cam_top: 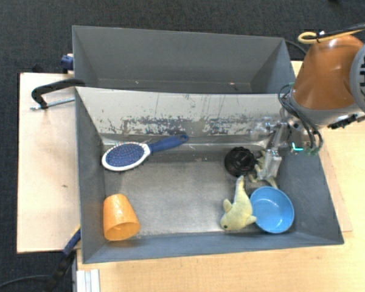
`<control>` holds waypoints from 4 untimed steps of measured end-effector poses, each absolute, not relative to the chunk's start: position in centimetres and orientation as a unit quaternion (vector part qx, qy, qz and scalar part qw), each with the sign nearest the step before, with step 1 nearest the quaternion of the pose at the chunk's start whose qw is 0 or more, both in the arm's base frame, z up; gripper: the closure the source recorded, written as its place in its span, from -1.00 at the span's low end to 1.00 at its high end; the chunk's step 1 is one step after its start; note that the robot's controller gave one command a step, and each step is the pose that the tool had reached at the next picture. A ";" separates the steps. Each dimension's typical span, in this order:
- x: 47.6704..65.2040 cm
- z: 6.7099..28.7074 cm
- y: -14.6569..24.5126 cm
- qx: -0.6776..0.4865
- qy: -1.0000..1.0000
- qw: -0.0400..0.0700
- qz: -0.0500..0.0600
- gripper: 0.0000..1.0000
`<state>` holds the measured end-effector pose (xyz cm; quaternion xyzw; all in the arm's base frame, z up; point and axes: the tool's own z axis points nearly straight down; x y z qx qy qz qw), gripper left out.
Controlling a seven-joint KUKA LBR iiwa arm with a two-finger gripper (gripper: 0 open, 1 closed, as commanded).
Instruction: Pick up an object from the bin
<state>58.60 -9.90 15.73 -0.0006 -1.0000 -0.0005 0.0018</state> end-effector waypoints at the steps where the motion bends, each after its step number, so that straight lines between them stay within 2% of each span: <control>1: 57.3 9.4 -5.6 -0.148 -0.989 0.001 -0.001 -1.00; 2: 57.4 9.6 -5.7 -0.149 -0.989 -0.002 0.000 1.00; 3: 57.3 9.6 -5.7 -0.148 -0.989 -0.001 0.000 -1.00; 4: 57.3 9.6 -5.7 -0.149 -0.989 -0.001 0.000 1.00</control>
Offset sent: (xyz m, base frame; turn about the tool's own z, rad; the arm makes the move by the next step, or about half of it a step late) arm -0.0136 0.0411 -0.0627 0.2986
